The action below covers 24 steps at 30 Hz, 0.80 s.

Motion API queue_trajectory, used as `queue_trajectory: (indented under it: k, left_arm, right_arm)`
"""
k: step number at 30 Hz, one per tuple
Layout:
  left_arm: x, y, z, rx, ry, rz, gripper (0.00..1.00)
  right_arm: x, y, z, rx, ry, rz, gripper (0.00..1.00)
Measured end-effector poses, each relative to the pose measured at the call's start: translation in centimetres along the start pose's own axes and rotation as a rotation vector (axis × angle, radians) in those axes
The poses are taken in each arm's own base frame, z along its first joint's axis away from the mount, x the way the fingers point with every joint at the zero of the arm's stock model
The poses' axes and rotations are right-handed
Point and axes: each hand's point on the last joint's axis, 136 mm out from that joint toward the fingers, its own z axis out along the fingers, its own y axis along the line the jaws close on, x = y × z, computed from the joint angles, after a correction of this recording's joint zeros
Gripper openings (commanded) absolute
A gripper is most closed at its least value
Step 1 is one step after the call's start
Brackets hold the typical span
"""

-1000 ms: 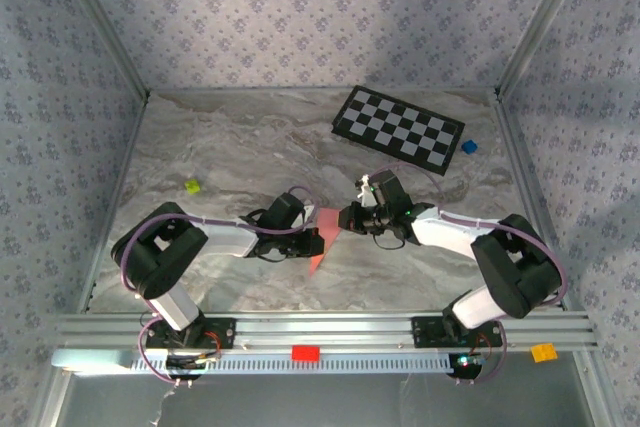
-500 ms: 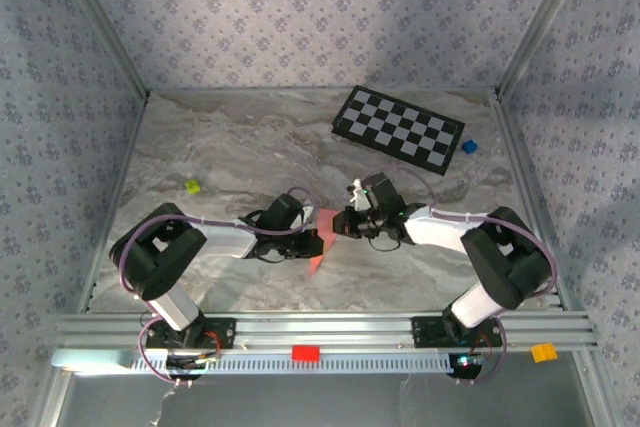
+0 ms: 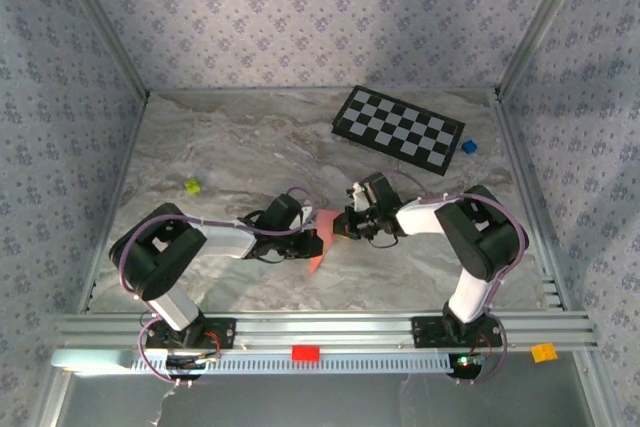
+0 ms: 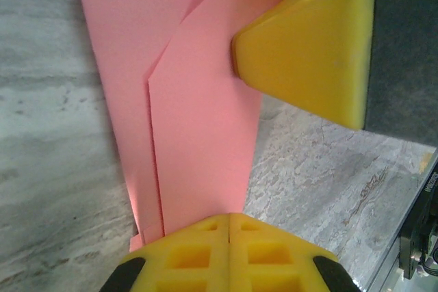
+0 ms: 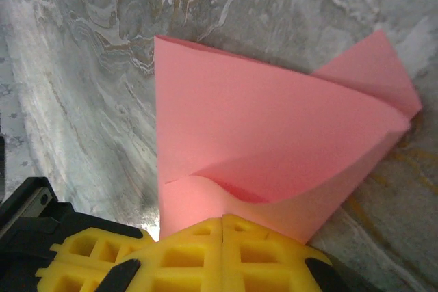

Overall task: Fold a paper plane with a square sheet of paper (pick it up from the middle)
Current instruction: Fold the wing for the fifth time at the center of the table.

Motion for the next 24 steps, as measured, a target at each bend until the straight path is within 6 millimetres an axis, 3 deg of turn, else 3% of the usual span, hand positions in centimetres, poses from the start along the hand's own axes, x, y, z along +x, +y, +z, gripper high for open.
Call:
queue_trajectory:
  k: [11, 17, 20, 24]
  left_arm:
    - [0.0, 0.0, 0.0, 0.012, -0.008, 0.005, 0.0]
    - [0.0, 0.0, 0.0, 0.013, -0.009, 0.004, 0.0]
    - [0.0, 0.0, 0.0, 0.014, -0.01, -0.002, 0.0]
    - [0.0, 0.0, -0.1, 0.013, -0.01, -0.01, 0.0]
  right_arm:
    - [-6.4, -2.8, -2.0, 0.034, -0.146, 0.098, 0.04]
    - [-8.1, -3.8, -3.2, 0.054, -0.204, 0.136, 0.07]
    - [-8.5, -2.5, -4.4, 0.045, -0.242, 0.111, 0.09]
    - [-8.1, 1.7, -5.6, -0.014, -0.271, 0.018, 0.06]
